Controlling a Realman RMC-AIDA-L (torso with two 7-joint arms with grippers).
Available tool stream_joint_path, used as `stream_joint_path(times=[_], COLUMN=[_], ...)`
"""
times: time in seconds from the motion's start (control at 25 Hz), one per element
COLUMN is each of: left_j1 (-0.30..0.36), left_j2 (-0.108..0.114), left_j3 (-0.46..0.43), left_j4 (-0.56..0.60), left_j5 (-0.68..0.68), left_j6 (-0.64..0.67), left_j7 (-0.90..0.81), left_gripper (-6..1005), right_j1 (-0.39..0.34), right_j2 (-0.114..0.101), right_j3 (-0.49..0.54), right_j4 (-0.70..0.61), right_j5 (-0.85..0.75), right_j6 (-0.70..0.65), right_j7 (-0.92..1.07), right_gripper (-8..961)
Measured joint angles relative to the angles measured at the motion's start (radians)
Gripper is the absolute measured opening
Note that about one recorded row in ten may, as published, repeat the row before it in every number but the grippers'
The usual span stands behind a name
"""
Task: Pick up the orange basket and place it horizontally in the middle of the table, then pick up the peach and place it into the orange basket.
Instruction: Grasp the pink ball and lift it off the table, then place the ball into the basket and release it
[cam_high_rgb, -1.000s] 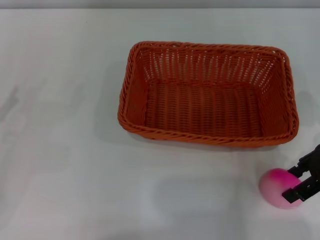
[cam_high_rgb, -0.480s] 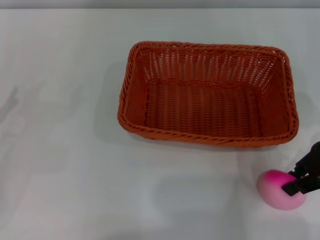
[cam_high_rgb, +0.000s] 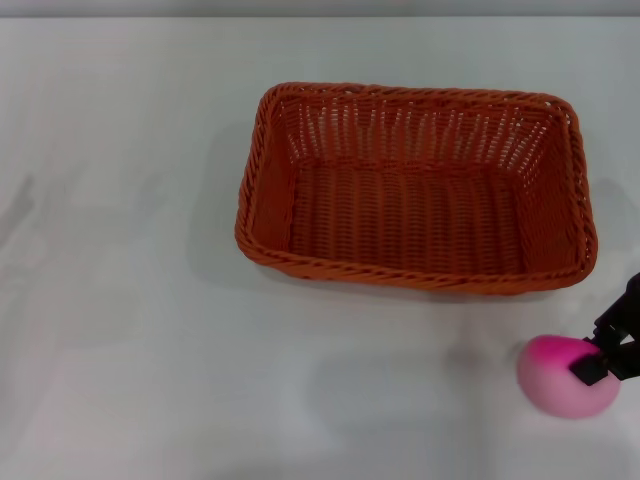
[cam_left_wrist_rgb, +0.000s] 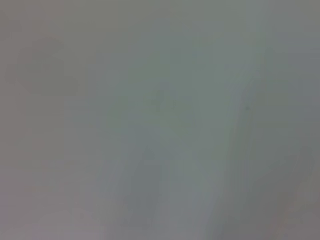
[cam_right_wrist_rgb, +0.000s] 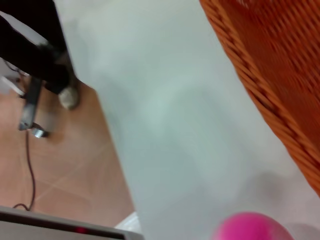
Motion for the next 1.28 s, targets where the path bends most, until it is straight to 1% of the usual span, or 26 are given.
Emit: stream_joint_path(times=[0.16,0.32,0.4,0.48,0.56,0.68,0.72,0.8,0.92,0.96,1.04,1.16,1.2,1.24,1.28], left_j1=[0.000,0.000,0.000,0.000,0.000,0.000,0.000,0.000,0.000,0.000,0.000,0.000,0.000,0.000,0.000], left_j2=[0.000,0.000,0.000,0.000,0.000,0.000,0.000,0.000,0.000,0.000,0.000,0.000,0.000,0.000,0.000], left_j3=[0.000,0.000,0.000,0.000,0.000,0.000,0.000,0.000,0.000,0.000,0.000,0.000,0.000,0.000,0.000], left_j4=[0.000,0.008,0.010,0.013,0.013,0.014,0.014,0.014,0.014,0.014,0.014,0.014,0.014,0.014,0.014], left_j5=[0.001,-0.004,-0.005,-0.007,-0.007,-0.007,-0.007,-0.007,-0.007,-0.006,-0.004,-0.001,-0.001,0.001,0.001], left_j6=[0.002,0.003,0.003,0.003,0.003,0.002,0.002,0.000,-0.003,-0.003,-0.002,-0.002,-0.003,-0.003,-0.003], left_j7=[-0.002,-0.004,-0.004,-0.004,-0.003,-0.003,-0.003,-0.002,0.004,0.007,0.008,0.009,0.010,0.012,0.015], left_gripper=[871,871,871,871,871,871,870,870,870,870,870,870,870,870,870], right_j1=[0.004,0.018,0.034,0.050,0.072,0.105,0.116,0.133,0.161,0.172,0.195,0.225,0.229,0.235,0.237], right_j2=[-0.069,-0.145,-0.167,-0.168,-0.156,-0.136,-0.128,-0.103,-0.046,-0.024,0.012,0.066,0.078,0.095,0.106], right_j3=[-0.101,-0.212,-0.233,-0.230,-0.207,-0.147,-0.119,-0.046,0.087,0.119,0.167,0.192,0.194,0.196,0.196], right_j4=[-0.017,-0.066,-0.081,-0.091,-0.097,-0.095,-0.093,-0.091,-0.087,-0.083,-0.073,-0.058,-0.058,-0.057,-0.057], right_j5=[0.206,0.424,0.495,0.518,0.516,0.501,0.489,0.447,0.329,0.282,0.199,0.072,0.034,-0.008,-0.036], right_j6=[0.003,0.004,0.005,0.004,0.003,0.002,0.002,0.001,-0.001,-0.003,-0.006,-0.032,-0.051,-0.074,-0.093], right_j7=[0.010,0.022,0.027,0.031,0.032,0.023,0.019,0.009,-0.026,-0.040,-0.065,-0.096,-0.103,-0.110,-0.115], right_gripper=[161,131,117,101,83,64,62,59,55,53,50,49,49,49,50])
